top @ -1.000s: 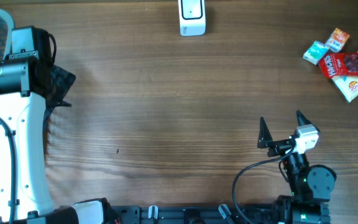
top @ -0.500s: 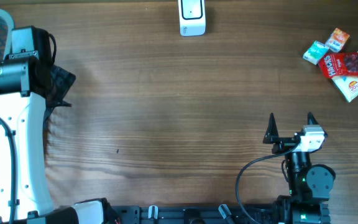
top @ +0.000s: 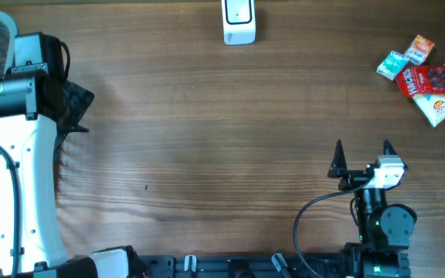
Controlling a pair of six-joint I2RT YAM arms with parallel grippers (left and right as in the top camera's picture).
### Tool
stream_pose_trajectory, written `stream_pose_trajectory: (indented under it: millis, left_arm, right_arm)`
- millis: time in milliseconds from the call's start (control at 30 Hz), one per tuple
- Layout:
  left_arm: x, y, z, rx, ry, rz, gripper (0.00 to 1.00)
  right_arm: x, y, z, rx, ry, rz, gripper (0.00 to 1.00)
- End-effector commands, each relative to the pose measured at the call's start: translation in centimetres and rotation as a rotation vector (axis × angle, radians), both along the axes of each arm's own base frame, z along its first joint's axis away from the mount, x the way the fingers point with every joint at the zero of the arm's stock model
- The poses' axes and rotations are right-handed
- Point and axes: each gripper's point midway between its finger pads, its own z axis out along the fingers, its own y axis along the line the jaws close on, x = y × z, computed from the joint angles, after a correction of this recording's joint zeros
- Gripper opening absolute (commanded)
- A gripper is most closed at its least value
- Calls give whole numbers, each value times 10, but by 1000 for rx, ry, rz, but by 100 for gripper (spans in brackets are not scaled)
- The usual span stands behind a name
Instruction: Scan the item barcode
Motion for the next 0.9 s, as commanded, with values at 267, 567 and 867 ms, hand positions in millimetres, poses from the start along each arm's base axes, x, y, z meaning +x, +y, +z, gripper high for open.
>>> stream_pose_trajectory:
  millis: [267,567,867]
  left_arm:
    - [-1,2,-1,3,4,15,100]
    - [-1,2,-1,3,4,15,100]
    - [-1,2,-1,3,4,15,100]
  right_arm:
    - [-1,3,1,-35,-9,6,100]
    - [-1,2,1,-7,-9,2,100]
    - [-1,5,2,-39,-13,17,100]
